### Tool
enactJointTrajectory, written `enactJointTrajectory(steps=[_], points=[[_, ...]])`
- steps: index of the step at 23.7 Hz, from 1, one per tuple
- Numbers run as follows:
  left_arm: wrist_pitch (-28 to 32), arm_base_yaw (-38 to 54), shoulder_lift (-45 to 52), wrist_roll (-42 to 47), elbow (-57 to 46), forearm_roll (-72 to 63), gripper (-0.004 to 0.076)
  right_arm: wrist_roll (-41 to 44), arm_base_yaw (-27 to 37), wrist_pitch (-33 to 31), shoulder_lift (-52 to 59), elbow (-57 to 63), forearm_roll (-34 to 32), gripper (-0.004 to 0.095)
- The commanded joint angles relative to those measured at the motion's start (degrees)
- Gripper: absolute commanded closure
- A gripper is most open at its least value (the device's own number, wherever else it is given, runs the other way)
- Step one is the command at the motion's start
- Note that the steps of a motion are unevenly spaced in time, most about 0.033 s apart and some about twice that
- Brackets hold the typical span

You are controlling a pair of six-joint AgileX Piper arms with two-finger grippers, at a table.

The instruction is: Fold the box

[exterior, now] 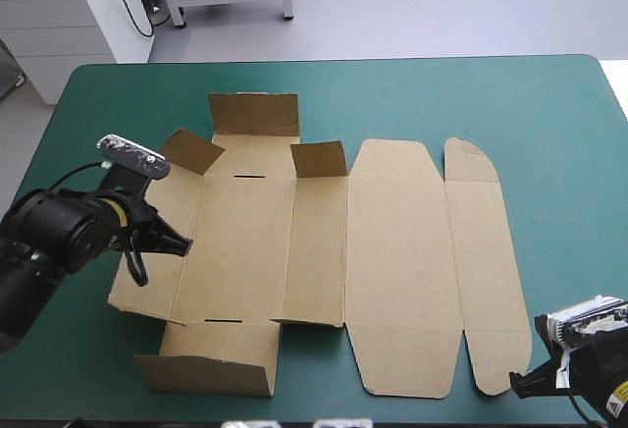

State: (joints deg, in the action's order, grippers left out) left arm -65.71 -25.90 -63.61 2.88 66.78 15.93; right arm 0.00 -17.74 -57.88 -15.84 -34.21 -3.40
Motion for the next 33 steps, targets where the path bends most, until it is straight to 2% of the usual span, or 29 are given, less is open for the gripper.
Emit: enactJointTrajectory(steps=[1,5,8,13,16,20,22,28,33], points=[[1.55,2.01,-3.09,0.17,3.31,2.32,0.0708,0.0,0.45,3.74,-0.79,-1.47,-0.6,0.0929],[1.55,9.76,-5.78,-7.05,3.57,-6.39,0.0708,0.0,0.45,4.17,-0.79,-1.47,-0.61,0.0929],[0.86,19.22,-6.85,-15.52,3.57,-16.98,0.0708,0.0,0.45,4.17,-0.79,-1.47,-0.61,0.0929],[-8.01,34.81,-6.85,-30.23,3.57,-31.73,0.0708,0.0,0.45,3.85,-0.79,-1.47,-0.61,0.0929],[-8.15,45.99,-6.73,-32.06,2.96,-35.17,0.0708,0.0,0.45,3.95,-0.79,-1.47,-0.86,0.0929],[-7.35,49.74,-6.94,-35.68,2.9,-34.38,0.0708,0.0,0.45,3.68,-0.79,-1.47,-0.86,0.0929],[-7.11,50.05,-7.61,-33.03,2.81,-34.9,0.0708,0.0,0.45,3.68,-0.79,-1.47,-0.86,0.0929],[-8.15,50.05,-13.12,-32.87,2.75,-40.31,0.0706,-1.75,0.45,3.49,-0.79,-1.47,-0.86,0.0929],[-8.25,50.05,-16.81,-33.92,2.24,-45.95,0.0584,-2.59,0.45,3.77,-0.79,-1.47,-1.81,0.0929]])
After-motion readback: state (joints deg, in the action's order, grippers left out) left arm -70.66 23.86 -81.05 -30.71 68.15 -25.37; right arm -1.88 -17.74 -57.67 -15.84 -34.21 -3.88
